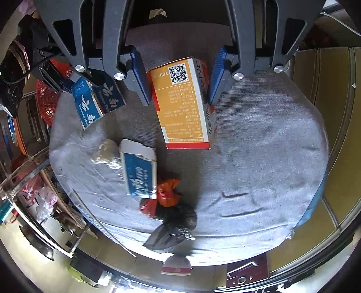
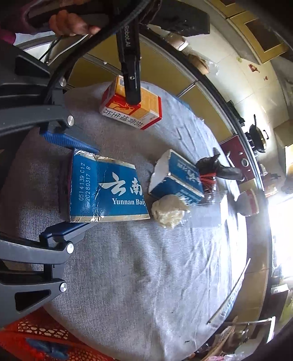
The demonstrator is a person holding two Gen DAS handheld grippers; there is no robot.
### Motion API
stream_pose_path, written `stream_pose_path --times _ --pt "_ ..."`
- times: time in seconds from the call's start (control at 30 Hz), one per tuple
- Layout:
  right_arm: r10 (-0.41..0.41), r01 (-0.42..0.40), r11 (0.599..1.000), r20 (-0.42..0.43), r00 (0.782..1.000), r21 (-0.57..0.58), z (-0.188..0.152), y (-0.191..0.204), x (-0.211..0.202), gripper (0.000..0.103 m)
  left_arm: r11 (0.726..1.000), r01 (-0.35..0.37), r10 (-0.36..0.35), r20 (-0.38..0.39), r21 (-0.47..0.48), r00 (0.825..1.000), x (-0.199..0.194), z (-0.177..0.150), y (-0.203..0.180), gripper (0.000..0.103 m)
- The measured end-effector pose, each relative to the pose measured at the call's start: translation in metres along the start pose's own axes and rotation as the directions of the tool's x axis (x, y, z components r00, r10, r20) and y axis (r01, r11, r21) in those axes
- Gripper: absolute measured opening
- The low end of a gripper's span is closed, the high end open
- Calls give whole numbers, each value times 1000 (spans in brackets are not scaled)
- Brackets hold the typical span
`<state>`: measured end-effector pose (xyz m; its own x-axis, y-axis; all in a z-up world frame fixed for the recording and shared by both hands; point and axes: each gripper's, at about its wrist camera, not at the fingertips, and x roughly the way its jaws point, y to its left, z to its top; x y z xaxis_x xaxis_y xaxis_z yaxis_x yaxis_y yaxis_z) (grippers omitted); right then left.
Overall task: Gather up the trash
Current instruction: 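Carry the blue carton with the right tool into the red basket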
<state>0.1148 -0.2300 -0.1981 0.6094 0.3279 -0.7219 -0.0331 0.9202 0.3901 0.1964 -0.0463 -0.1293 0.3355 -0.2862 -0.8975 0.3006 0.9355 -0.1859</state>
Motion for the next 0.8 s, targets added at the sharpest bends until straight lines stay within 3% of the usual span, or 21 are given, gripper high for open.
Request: stream_pose_path --times 0.47,0.67,0.8 --pt "-3 -6 997 119 993 79 0 -36 -44 59 992 27 -28 8 124 1000 -13 3 -54 53" --pt "-37 13 989 168 985 144 -7 -65 -67 59 975 59 -58 -13 215 998 -10 2 -93 53" --pt "-78 35 976 194 978 215 -16 -94 -86 59 949 105 -97 -41 298 994 -5 -2 -129 53"
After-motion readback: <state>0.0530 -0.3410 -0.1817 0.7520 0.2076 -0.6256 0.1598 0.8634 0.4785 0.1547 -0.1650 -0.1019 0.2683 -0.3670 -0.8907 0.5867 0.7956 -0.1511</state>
